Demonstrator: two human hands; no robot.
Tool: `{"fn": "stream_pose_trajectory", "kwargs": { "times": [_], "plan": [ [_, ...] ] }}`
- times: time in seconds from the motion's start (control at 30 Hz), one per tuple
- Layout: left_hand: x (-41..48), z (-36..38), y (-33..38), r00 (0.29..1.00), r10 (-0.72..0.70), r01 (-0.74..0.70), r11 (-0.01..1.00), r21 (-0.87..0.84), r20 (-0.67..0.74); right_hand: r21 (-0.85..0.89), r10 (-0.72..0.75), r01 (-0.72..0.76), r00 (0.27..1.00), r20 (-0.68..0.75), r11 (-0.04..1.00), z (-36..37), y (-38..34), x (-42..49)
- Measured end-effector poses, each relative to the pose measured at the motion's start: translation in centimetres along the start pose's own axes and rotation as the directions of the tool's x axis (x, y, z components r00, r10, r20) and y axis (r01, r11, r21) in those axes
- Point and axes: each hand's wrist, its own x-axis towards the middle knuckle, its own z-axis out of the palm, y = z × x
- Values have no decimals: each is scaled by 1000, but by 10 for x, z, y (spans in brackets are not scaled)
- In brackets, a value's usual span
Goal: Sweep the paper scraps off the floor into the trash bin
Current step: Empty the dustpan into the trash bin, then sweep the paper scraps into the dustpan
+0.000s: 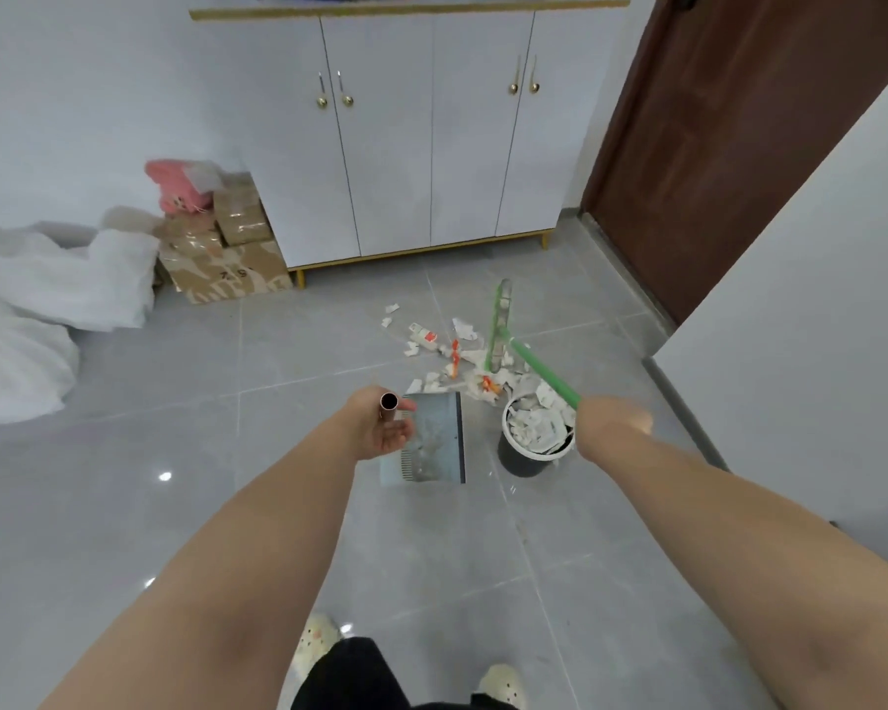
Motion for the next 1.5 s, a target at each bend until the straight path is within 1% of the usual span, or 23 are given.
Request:
{"fn": "stream_pose_trajectory", "kwargs": {
  "times": [0.1,0.17,0.2,0.3,0.37,0.4,0.5,0.6,0.67,0.8,0.83,0.87,0.93,0.97,1.0,1.03,1.07,1.1,1.13,1.23,1.27,1.4,1.5],
  "plan": [
    [1,-27,10,998,41,-39,999,33,-41,61,-11,9,999,33,998,-4,-48,6],
    [7,-55,20,996,58,-55,997,48,-70,81,-27,23,998,56,996,-4,-93,11],
    [6,-53,21,995,61,-57,997,61,-74,98,-37,32,998,57,995,-3,-98,9],
    [23,-104,34,996,47,-43,997,59,-70,93,-90,83,993,71,992,-1,-167,13],
    [32,-130,40,997,44,-40,997,63,-58,97,-118,109,988,95,989,-1,-199,13],
    [38,-147,44,998,47,-43,995,87,-47,106,-134,123,985,105,987,-2,-220,16],
    [51,-186,52,998,55,-45,972,232,-39,127,-181,164,973,142,978,1,-268,21],
    [64,-227,52,999,38,-30,941,338,-19,157,-211,182,958,196,971,9,-315,22],
    [74,-247,49,997,51,-27,921,388,-52,177,-235,197,946,224,964,18,-341,27],
    [90,-271,50,978,140,-49,875,482,-154,221,-308,255,918,251,941,26,-375,45],
    [97,-277,53,972,164,-44,829,558,-166,235,-330,271,906,266,933,28,-385,52],
    [104,-283,53,968,188,-36,757,653,-164,247,-349,283,893,285,927,30,-396,60],
    [116,-292,54,960,236,-5,550,835,-149,273,-357,275,878,319,922,36,-417,76],
    [125,-295,53,957,250,20,442,897,-145,284,-361,273,871,332,919,39,-427,86],
    [130,-296,51,954,263,47,350,936,-146,280,-364,276,867,341,920,43,-433,93],
    [145,-296,57,944,294,60,289,956,-148,278,-367,281,869,333,918,47,-443,111],
    [156,-296,59,932,329,65,257,964,-150,264,-370,293,870,325,919,49,-448,123],
    [168,-295,63,921,354,68,262,963,-161,243,-369,302,875,314,922,50,-450,134],
    [183,-289,69,907,384,57,302,952,-176,219,-360,304,884,297,927,51,-450,151],
    [216,-268,85,873,424,3,491,871,-242,139,-305,276,910,280,951,49,-433,196],
    [221,-263,91,860,436,-4,525,851,-265,114,-288,267,916,280,957,47,-426,208],
    [250,-230,123,821,486,-42,574,817,-299,-30,-222,242,928,299,970,32,-373,272],
    [274,-206,145,800,504,-67,613,788,-324,-81,-130,164,938,322,983,20,-333,315]
  ]
}}
